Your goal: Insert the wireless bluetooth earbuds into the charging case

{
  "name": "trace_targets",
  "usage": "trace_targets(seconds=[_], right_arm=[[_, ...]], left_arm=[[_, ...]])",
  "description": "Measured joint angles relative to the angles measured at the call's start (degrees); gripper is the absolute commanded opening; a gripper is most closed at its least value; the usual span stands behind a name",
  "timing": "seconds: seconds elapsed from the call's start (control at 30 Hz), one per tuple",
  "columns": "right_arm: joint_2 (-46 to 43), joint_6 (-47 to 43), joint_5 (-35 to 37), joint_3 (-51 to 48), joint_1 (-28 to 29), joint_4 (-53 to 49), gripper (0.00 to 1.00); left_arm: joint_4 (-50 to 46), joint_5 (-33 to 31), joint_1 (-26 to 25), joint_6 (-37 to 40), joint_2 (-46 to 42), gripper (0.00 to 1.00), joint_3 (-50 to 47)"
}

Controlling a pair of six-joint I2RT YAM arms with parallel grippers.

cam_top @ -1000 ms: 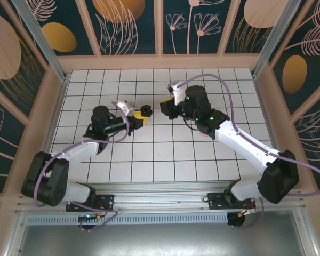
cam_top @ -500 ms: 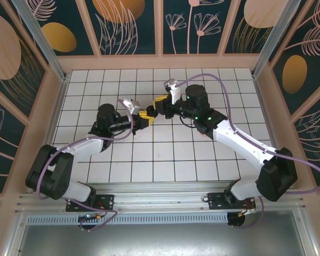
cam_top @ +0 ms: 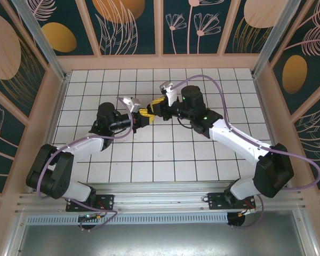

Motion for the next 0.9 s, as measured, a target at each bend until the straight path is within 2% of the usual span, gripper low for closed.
trace_targets(seconds=[0.9], right_arm=[[-0.3, -1.6, 1.3, 0.0, 0.7, 2.1, 0.18]], left_arm=[[3.1, 0.2, -0.4, -4.2, 0.2, 0.02, 0.6]])
